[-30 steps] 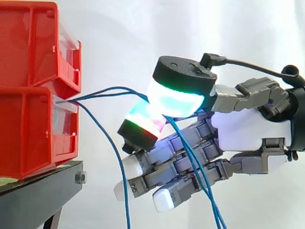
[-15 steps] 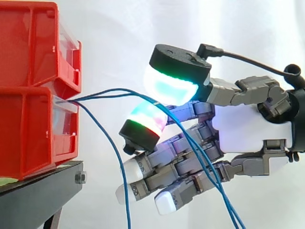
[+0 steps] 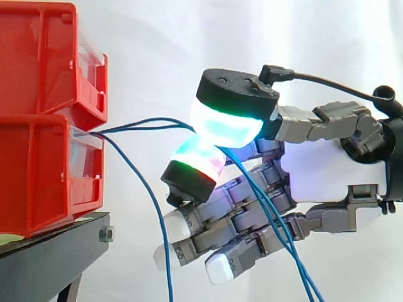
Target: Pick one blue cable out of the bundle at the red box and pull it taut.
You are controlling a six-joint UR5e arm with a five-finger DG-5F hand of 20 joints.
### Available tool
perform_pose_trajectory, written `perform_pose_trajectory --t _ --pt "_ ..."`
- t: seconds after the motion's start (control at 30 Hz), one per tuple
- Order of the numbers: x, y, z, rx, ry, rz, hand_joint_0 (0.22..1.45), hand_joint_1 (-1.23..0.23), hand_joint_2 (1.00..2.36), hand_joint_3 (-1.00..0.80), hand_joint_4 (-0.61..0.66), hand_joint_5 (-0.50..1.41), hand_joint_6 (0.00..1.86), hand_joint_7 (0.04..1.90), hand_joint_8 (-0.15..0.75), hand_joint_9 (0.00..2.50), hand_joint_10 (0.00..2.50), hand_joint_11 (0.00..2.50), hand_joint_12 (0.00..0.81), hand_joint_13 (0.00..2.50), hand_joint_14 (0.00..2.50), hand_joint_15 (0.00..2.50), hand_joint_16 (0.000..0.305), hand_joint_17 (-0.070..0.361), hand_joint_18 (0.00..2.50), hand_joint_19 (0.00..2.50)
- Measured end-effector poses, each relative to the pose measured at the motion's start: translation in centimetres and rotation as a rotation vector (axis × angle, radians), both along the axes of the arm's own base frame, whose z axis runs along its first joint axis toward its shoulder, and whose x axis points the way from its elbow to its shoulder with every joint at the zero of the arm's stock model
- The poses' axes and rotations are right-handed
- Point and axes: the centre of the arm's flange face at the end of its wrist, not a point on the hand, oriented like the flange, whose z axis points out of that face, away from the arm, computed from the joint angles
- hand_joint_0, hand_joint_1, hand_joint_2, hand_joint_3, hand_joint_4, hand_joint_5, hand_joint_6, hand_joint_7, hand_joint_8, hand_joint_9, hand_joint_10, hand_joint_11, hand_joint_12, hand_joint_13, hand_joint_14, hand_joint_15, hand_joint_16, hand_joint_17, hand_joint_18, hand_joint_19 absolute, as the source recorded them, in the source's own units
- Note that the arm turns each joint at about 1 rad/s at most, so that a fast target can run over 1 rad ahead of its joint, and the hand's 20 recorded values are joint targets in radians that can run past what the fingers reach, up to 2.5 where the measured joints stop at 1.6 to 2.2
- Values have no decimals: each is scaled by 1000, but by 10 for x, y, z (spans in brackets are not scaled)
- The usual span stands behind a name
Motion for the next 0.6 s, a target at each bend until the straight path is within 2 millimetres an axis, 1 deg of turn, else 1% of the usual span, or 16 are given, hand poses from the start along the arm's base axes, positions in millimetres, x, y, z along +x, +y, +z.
perform_pose_trajectory --t 0.1,0.23,0.33,0.4,0.43,0.5,0.6 --pt "0 0 0 0 0 0 569 -745 1019 -193 92 -143 749 1275 279 706 12 490 402 469 4 148 55 124 631 435" --pt "0 0 0 0 0 1 563 -696 1018 -167 98 -122 699 1281 273 724 12 467 401 469 4 147 55 124 627 446" --pt "0 0 0 0 0 1 565 -675 1018 -149 122 -103 648 1314 281 734 13 469 413 474 4 149 58 130 638 437" --pt "0 0 0 0 0 1 574 -644 1017 -130 159 -84 580 1388 282 746 11 459 419 475 4 148 59 133 645 437" --pt "0 0 0 0 0 1 576 -640 1016 -129 161 -83 579 1375 282 747 12 459 421 475 4 148 59 134 645 438" --pt "0 0 0 1 0 1 581 -627 1017 -134 173 -71 526 1454 282 754 11 465 420 474 4 148 59 133 638 438" --pt "0 0 0 2 -1 0 584 -627 1016 -142 172 -68 513 1473 284 751 12 467 420 473 4 148 59 133 638 438"
